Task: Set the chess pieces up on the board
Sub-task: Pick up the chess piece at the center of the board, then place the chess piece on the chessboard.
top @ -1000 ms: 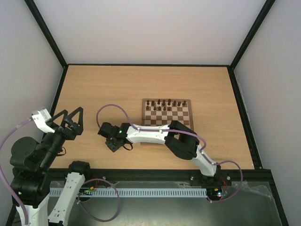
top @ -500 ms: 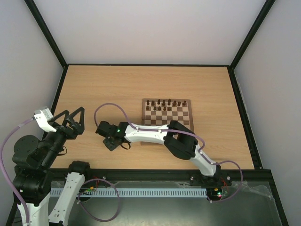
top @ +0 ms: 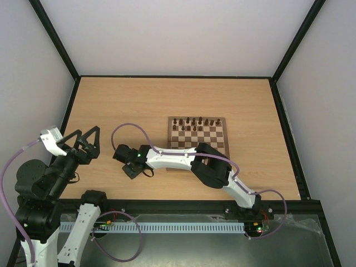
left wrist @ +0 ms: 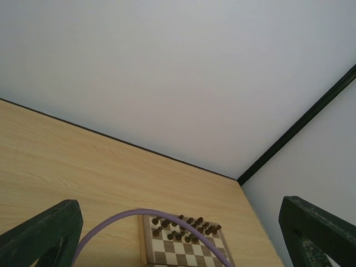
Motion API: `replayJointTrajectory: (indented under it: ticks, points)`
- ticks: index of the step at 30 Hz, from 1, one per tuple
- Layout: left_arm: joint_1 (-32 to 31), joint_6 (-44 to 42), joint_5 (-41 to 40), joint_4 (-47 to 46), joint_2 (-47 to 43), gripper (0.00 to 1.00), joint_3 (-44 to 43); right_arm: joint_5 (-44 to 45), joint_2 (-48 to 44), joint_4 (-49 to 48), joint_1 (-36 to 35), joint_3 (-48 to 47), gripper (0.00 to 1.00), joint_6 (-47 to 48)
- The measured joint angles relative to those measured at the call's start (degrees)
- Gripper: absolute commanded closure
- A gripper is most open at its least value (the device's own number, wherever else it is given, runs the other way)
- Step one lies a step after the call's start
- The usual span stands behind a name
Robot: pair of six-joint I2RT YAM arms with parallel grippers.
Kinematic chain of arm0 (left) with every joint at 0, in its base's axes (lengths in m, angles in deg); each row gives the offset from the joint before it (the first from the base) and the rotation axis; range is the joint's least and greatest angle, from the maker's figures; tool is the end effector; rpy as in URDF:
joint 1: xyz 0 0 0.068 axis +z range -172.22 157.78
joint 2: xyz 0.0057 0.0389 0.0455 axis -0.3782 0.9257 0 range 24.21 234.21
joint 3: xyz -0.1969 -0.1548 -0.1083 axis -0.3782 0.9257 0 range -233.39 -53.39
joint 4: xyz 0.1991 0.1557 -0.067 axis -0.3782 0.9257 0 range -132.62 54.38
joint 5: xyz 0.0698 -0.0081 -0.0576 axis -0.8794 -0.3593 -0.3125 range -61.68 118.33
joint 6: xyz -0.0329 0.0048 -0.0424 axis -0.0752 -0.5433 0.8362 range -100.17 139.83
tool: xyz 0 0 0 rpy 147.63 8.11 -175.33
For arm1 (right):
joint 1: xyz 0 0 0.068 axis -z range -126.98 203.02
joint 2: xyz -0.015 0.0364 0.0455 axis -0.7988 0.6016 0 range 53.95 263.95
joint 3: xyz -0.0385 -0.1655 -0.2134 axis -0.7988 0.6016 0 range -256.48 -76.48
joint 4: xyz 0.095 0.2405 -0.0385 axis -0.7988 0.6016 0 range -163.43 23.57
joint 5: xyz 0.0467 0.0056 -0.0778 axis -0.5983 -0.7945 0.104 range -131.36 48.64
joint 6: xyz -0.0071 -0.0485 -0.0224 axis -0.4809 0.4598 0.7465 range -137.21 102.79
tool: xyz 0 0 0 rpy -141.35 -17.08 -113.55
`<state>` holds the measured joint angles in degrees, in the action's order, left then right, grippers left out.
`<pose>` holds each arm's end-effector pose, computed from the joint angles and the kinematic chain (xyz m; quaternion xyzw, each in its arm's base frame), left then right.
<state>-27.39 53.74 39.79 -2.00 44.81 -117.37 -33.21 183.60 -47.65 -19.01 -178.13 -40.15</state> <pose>0.0176 -0.0087 0.4236 -0.1003 0.6828 -0.3059 0.6558 0.1584 0.4717 0.1665 -0.3737 0.8716 0.1829 0.2593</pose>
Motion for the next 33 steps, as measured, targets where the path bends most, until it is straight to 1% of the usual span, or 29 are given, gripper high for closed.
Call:
replayJointTrajectory:
  ticks: [7, 10, 12, 14, 18, 20, 23, 26, 29, 33]
  points:
    - [0.0, -0.11, -0.07, 0.0, 0.0, 0.0, 0.02, 2.95, -0.94, 0.48, 0.31, 0.46, 0.89, 0.02]
    - [0.0, -0.33, -0.2, 0.0, 0.02, 0.0, 0.04, 3.48, -5.7, 0.35, 1.31, 5.09, 0.89, 0.0]
    - [0.0, -0.55, -0.72, 0.0, 0.09, 0.0, 0.07, 3.58, -11.45, 0.17, 3.19, 10.16, 0.89, -0.13]
    - [0.0, -0.81, -1.42, -0.28, 0.11, 0.01, 0.48, 4.15, -19.41, 0.61, 7.34, 14.73, 0.88, -0.22]
    - [0.0, -1.36, -1.73, -2.12, 0.48, 0.01, 3.85, 6.19, -32.35, 0.7, 17.81, 18.6, 0.86, -0.17]
    - [0.0, -1.4, -1.75, -3.34, 1.4, 0.0, 6.95, 7.48, -37.77, 0.79, 23.45, 20.63, 0.85, -0.13]
    - [0.0, -1.36, -1.62, -5.27, 3.98, 0.0, 12.68, 9.01, -43.01, 1.27, 30.84, 24.09, 0.85, 0.0]
    - [0.0, -1.2, -1.07, -7.13, 6.54, 0.01, 18.03, 9.33, -44.54, 2.01, 36.24, 27.23, 0.86, 0.0]
    - [0.0, -0.87, -0.42, -8.46, 7.91, 0.01, 21.44, 9.27, -43.32, 2.23, 40.02, 29.81, 0.86, -0.11]
    - [0.0, -0.46, 0.17, -10.21, 7.89, 0.0, 22.91, 9.2, -39.1, 1.9, 42.23, 31.3, 0.87, -0.26]
